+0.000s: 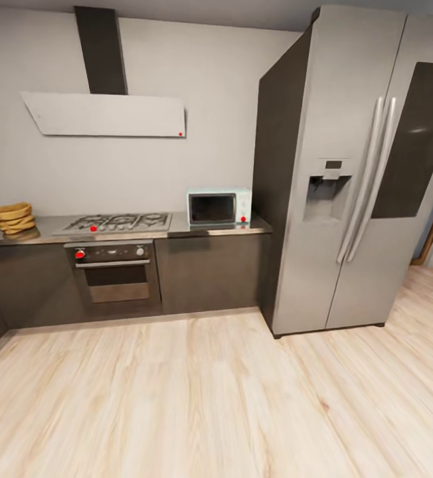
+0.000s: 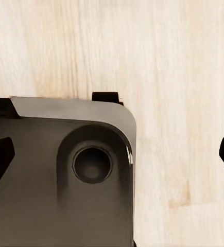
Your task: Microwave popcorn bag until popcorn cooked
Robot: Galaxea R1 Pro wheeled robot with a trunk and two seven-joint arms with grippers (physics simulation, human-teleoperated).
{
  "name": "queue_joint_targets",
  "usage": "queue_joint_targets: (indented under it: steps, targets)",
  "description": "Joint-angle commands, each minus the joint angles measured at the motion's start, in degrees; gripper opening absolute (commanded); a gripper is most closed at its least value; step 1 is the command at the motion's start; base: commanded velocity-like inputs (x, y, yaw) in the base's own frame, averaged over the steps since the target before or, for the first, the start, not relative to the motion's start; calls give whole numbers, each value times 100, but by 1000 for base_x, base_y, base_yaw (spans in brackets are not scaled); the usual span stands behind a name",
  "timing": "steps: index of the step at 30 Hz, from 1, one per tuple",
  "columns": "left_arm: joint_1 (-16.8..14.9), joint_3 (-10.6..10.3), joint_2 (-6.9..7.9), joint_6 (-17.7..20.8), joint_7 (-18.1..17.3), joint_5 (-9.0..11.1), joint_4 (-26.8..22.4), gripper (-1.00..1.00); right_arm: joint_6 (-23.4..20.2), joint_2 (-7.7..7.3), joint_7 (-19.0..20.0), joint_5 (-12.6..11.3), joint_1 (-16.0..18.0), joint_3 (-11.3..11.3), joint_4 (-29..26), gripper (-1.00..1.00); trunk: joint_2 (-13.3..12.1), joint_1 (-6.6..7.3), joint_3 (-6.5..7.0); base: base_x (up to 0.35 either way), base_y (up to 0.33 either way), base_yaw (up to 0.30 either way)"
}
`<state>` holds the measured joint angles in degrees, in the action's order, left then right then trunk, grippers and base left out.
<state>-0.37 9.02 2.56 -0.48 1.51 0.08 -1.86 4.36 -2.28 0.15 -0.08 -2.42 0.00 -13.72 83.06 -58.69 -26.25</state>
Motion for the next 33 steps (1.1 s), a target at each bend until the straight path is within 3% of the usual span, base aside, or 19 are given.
queue_joint_targets:
  steps: [1, 33]
  targets:
    - [-5, 30, -1, -5, 7, 1, 1, 100, 10, -1, 2, -1, -3, 0, -8, 100, 2, -4, -5, 338, 0, 0]
    - [-5, 30, -10, -5, 7, 1, 1, 100, 13, -1, -6, -1, -4, 0, -7, 100, 2, -4, -5, 338, 0, 0]
